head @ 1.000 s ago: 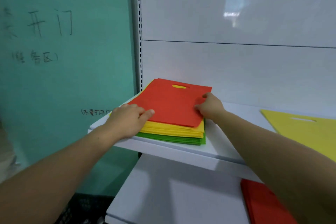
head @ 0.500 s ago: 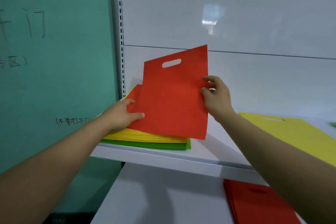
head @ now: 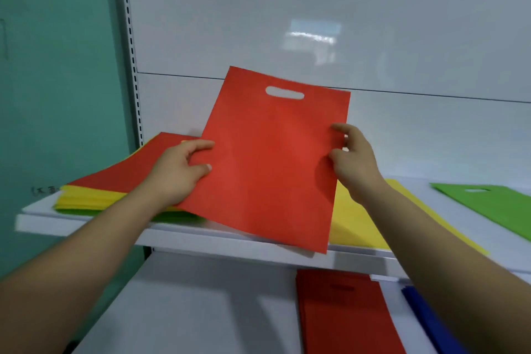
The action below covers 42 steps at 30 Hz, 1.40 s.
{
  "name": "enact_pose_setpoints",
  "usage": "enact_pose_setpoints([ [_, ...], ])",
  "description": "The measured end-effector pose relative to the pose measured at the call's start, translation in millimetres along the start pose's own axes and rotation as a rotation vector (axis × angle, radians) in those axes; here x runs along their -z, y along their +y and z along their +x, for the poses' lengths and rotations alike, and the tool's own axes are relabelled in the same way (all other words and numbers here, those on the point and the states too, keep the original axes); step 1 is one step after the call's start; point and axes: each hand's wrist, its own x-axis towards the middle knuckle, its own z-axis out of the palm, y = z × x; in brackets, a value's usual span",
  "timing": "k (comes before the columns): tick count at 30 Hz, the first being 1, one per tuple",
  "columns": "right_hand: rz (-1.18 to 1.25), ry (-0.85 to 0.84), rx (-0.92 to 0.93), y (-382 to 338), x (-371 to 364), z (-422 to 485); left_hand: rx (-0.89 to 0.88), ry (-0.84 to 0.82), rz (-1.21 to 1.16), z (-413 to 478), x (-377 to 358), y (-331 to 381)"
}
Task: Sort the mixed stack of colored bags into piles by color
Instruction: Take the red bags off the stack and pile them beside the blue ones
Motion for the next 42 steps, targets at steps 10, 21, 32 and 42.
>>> enact_pose_setpoints([
  [10, -0.157, 0.089, -0.053, 62, 79, -37, -0.009, 0.016, 0.152, -68, -91, 15],
  [21, -0.260, 0.084, 0.051, 47, 131, -85, 0.118, -0.025, 0.110, -134, -103, 41],
  [32, -0.284, 0.063, 0.097, 4, 170, -179, 0.200, -0.056, 0.003, -238, -94, 63],
  [42, -0.477, -0.092, 0.017, 5, 225, -209, 0.279, -0.092, 0.025, -303, -124, 87],
])
